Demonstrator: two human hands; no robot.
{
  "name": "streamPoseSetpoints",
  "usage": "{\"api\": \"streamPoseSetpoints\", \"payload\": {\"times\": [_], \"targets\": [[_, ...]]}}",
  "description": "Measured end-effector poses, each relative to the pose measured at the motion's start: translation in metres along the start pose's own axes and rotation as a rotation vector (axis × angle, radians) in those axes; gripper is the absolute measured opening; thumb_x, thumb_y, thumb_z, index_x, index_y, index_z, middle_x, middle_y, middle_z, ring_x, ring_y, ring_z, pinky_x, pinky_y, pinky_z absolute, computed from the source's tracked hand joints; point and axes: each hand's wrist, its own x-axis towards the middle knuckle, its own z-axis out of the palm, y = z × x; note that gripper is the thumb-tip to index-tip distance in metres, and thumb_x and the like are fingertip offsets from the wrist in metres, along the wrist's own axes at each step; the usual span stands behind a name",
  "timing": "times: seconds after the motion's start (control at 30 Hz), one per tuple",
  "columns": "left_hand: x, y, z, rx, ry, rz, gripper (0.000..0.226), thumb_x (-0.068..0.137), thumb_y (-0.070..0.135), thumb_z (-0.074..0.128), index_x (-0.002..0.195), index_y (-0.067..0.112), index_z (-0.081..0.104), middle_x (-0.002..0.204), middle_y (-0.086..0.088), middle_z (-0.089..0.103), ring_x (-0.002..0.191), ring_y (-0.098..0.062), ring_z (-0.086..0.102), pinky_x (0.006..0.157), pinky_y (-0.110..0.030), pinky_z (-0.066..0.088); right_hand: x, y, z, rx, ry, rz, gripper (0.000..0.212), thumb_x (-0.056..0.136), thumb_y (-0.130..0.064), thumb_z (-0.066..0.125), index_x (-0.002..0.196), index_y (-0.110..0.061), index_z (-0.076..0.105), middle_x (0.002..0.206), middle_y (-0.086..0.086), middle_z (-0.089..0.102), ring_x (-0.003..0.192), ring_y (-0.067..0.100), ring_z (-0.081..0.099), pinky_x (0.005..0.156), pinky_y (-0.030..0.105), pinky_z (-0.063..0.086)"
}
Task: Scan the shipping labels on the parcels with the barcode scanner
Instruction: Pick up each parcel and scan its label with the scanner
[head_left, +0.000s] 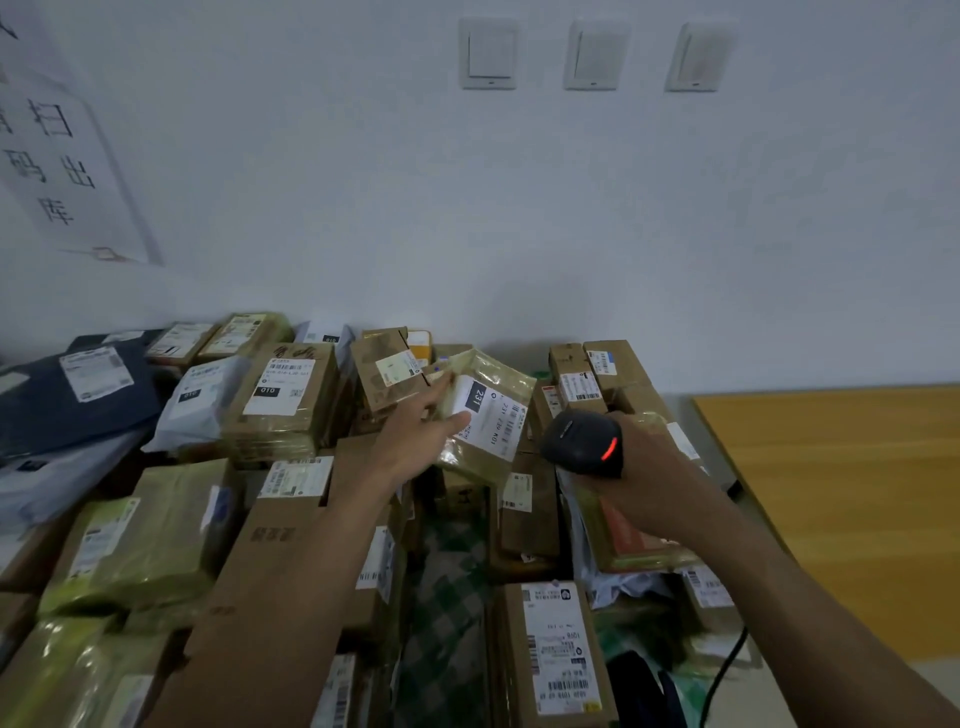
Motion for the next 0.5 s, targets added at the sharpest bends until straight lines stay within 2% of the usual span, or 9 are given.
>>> {"api": "streamPoseSetpoints", "payload": {"times": [0.03,0.1,0.2,0.3,0.33,0.4,0.47,0.5], "targets": [[-0.005,-0.006,0.009,-0.039,-0.003,-0.015,0.067,0.099,0.031,0.067,0.156,0.047,0.035,0.14,0.014,0.055,0.112,-0.01,0.061,0.101,-0.045,0.055,-0.001,0.001,-0.005,0.066,0.032,-0.001,0.04,0.09,-0.037,0.079,0.123,-0.037,0.057,0.107,-0.019,0.066,0.099,0.001,0.064,0.079,0.02,0.051],[-0.016,-0.021,0.036,-0.111,0.004,-0.045,0.065,0.101,0.032,0.065,0.156,0.047,0.034,0.143,0.01,0.055,0.11,-0.009,0.063,0.089,-0.036,0.059,-0.001,0.006,-0.012,0.181,0.048,0.019,0.042,0.088,-0.043,0.079,0.124,-0.036,0.058,0.105,-0.02,0.069,0.095,-0.002,0.065,0.078,0.023,0.05],[-0.023,-0.046,0.081,-0.223,0.013,-0.107,0.06,0.102,0.029,0.063,0.154,0.045,0.037,0.138,0.01,0.057,0.102,-0.002,0.061,0.071,-0.02,0.054,0.002,0.015,-0.007,0.307,0.003,0.059,0.035,0.091,-0.033,0.078,0.122,-0.034,0.062,0.089,-0.018,0.072,0.078,-0.01,0.066,0.074,0.022,0.049],[-0.02,-0.071,0.112,-0.268,0.038,-0.167,0.047,0.101,0.027,0.065,0.14,0.046,0.048,0.134,0.008,0.064,0.106,-0.009,0.066,0.076,-0.023,0.055,0.004,0.028,0.006,0.356,-0.04,0.106,0.055,0.087,-0.044,0.078,0.137,-0.04,0.055,0.113,-0.019,0.072,0.103,-0.01,0.066,0.092,0.028,0.054],[-0.018,-0.078,0.119,-0.278,0.05,-0.182,0.044,0.101,0.026,0.065,0.136,0.046,0.05,0.133,0.005,0.066,0.109,-0.011,0.067,0.082,-0.027,0.056,0.003,0.029,0.007,0.348,-0.06,0.106,0.052,0.089,-0.042,0.077,0.136,-0.041,0.056,0.115,-0.02,0.071,0.104,-0.011,0.065,0.093,0.025,0.052],[-0.012,-0.092,0.129,-0.263,0.066,-0.214,0.045,0.101,0.024,0.064,0.142,0.039,0.051,0.133,0.002,0.066,0.114,-0.016,0.066,0.089,-0.031,0.055,0.005,0.035,0.011,0.345,-0.091,0.143,0.043,0.092,-0.035,0.076,0.132,-0.041,0.059,0.11,-0.02,0.073,0.101,-0.011,0.065,0.086,0.019,0.05],[-0.007,-0.101,0.136,-0.267,0.051,-0.255,0.05,0.103,0.025,0.063,0.149,0.033,0.048,0.134,0.002,0.065,0.117,-0.018,0.065,0.086,-0.029,0.053,0.007,0.04,0.016,0.354,-0.085,0.166,0.038,0.094,-0.029,0.075,0.128,-0.037,0.062,0.102,-0.021,0.075,0.1,-0.007,0.068,0.079,0.013,0.05],[-0.004,-0.105,0.14,-0.285,0.034,-0.282,0.05,0.104,0.026,0.061,0.151,0.033,0.047,0.135,0.001,0.064,0.118,-0.019,0.065,0.085,-0.028,0.054,0.007,0.038,0.016,0.36,-0.087,0.158,0.034,0.096,-0.022,0.074,0.125,-0.035,0.063,0.095,-0.023,0.074,0.094,-0.011,0.068,0.073,0.006,0.047]]}}
